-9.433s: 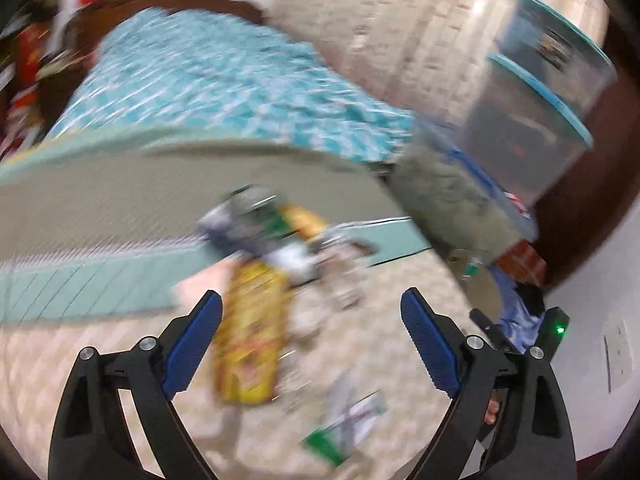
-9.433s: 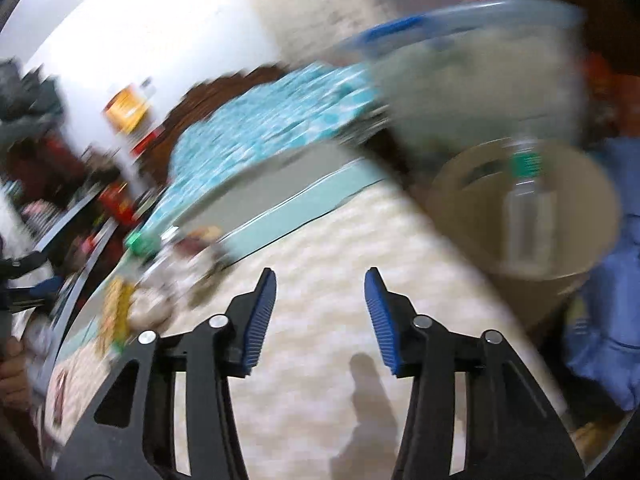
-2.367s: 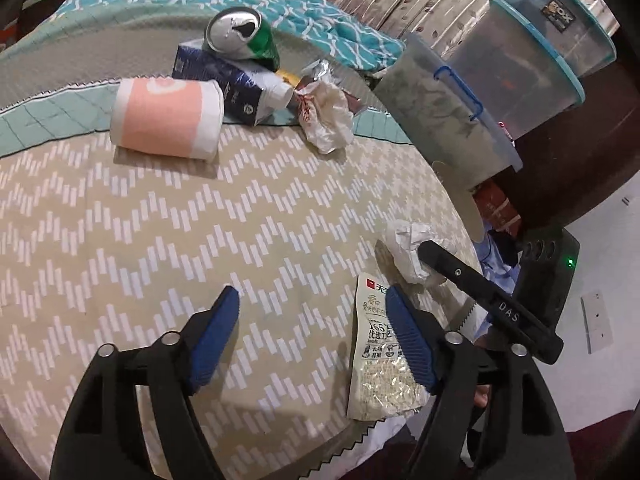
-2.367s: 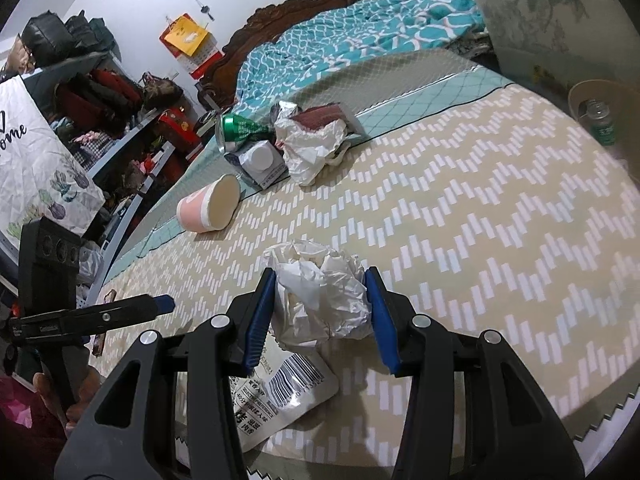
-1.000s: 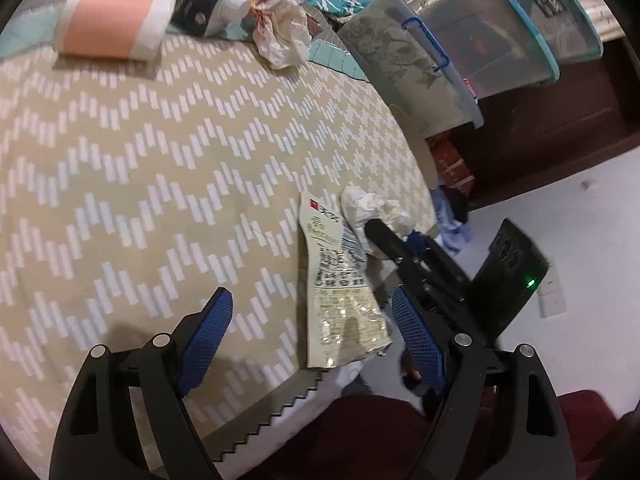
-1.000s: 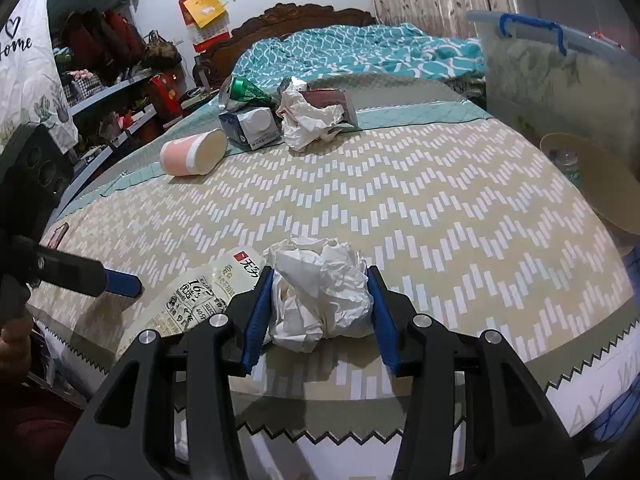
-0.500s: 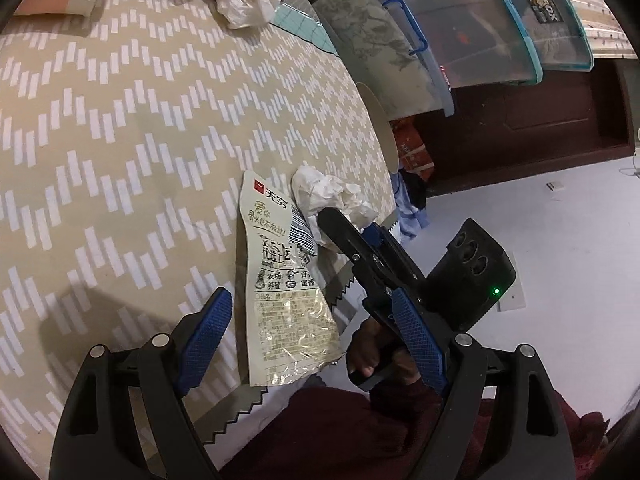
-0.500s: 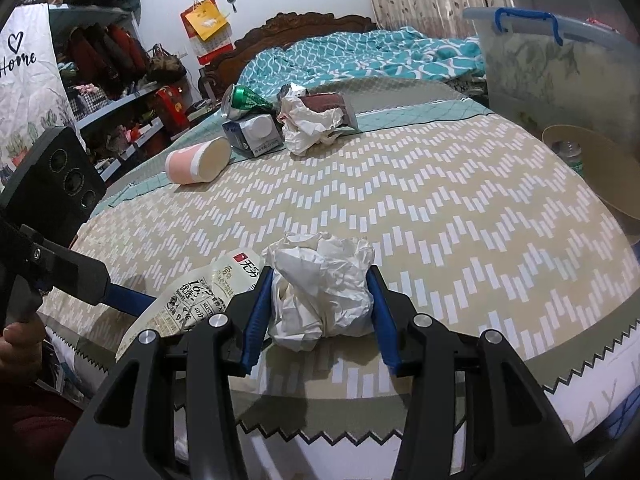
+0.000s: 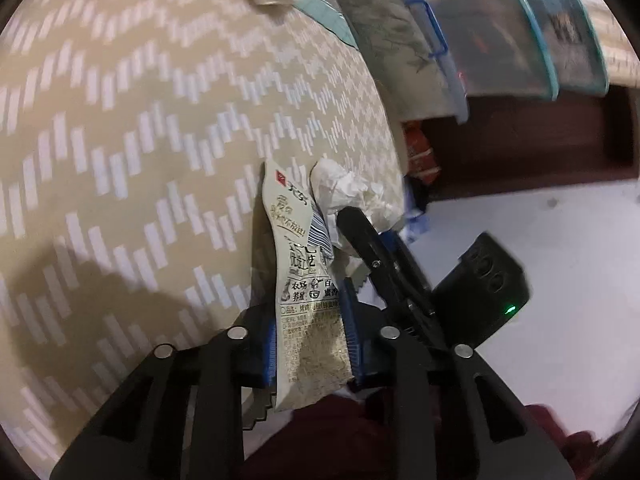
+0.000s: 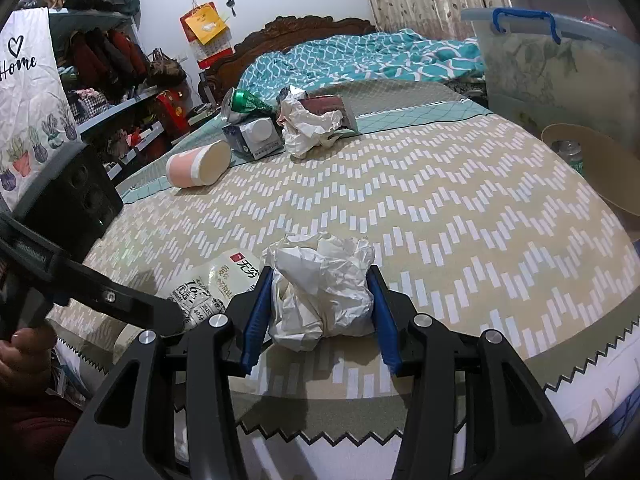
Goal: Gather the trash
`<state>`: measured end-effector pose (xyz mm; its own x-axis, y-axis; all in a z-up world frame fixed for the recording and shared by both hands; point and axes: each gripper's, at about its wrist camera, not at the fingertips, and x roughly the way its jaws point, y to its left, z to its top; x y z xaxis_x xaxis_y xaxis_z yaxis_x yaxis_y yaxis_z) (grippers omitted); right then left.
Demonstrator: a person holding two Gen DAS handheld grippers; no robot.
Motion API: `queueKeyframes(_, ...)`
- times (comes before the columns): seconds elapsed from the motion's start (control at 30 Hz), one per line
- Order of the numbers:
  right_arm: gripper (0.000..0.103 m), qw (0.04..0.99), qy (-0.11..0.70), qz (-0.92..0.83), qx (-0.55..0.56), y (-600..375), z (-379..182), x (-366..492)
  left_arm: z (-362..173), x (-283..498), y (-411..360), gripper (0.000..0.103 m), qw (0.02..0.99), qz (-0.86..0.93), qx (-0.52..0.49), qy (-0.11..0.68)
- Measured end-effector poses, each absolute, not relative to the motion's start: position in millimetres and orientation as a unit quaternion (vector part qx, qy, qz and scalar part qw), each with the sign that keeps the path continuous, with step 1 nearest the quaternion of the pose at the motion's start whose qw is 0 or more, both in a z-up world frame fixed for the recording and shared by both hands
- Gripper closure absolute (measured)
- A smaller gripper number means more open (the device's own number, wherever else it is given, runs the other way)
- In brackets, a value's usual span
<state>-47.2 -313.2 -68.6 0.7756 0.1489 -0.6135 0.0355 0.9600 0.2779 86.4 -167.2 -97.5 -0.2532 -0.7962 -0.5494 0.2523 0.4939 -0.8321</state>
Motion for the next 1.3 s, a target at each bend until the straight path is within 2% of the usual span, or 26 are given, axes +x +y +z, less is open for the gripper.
queueKeyframes(0.07, 0.055, 0.932, 0.334, 0.031, 0.140, -313.5, -68.8, -47.0, -97.5, 87.4, -165.4, 0.086, 0.573, -0.459, -0.216, 0.644)
queueKeyframes(0.47, 0.056, 0.931, 0.322, 0.018, 0.171, -318.6, -60.4, -47.5, -84.8, 89.6, -157.0, 0.093, 0.592, -0.464, -0.215, 0.622)
queueKeyframes(1.03, 0.056, 0.924, 0.337, 0.010, 0.179, -317.0, -66.9, -38.7, -65.5, 109.4, -107.3, 0.093, 0.648, -0.428, -0.242, 0.582)
queueKeyframes(1.3, 0.056, 0.924, 0.338, 0.010, 0.177, -315.6, -68.5, -35.6, -75.5, 109.0, -108.0, 0.093, 0.650, -0.417, -0.237, 0.590)
